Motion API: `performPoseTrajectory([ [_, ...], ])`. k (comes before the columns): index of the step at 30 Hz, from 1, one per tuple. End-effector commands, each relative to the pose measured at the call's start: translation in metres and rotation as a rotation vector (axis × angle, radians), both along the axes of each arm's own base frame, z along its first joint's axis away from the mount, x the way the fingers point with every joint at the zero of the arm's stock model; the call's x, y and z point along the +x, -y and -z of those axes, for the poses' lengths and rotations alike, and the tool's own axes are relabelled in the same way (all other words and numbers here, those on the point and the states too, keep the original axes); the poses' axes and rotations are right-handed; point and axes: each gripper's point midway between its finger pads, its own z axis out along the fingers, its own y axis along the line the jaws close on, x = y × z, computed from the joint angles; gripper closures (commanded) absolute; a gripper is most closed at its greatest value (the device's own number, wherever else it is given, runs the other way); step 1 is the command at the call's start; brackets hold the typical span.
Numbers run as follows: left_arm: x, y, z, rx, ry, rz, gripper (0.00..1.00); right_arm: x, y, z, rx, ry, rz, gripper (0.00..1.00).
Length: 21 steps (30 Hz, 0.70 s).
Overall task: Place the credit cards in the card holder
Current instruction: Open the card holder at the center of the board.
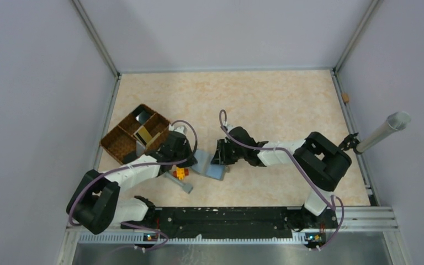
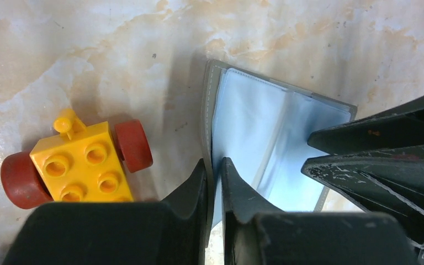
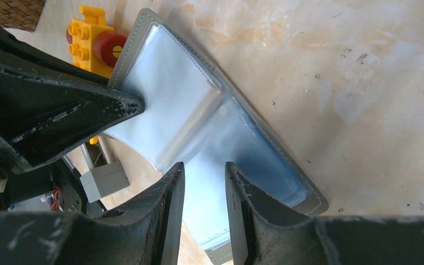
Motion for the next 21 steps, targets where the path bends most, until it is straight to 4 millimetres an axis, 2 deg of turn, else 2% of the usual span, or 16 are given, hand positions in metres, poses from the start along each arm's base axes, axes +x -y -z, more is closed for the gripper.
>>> performPoseTrajectory([
  [1,0.001,-0.008,0.014,0.049,-0.023,-0.031,0.92,-0.021,0.031,0.033,-0.143,-0.046,0.011,0.67],
  [5,0.005,-0.007,0.001,0.044,0.009,-0.017,0.83,-0.019,0.032,0.024,-0.147,-0.027,0.01,0.67],
  [12,0.015,0.004,-0.041,-0.017,0.1,0.018,0.66,-0.008,0.017,-0.025,-0.078,0.039,-0.014,0.63],
  [16,0.012,0.006,-0.048,-0.03,0.102,0.035,0.56,-0.005,0.02,-0.051,-0.078,0.087,-0.012,0.54],
  [21,0.011,0.006,-0.052,-0.028,0.112,0.046,0.47,-0.004,0.028,-0.07,-0.078,0.131,0.002,0.45],
])
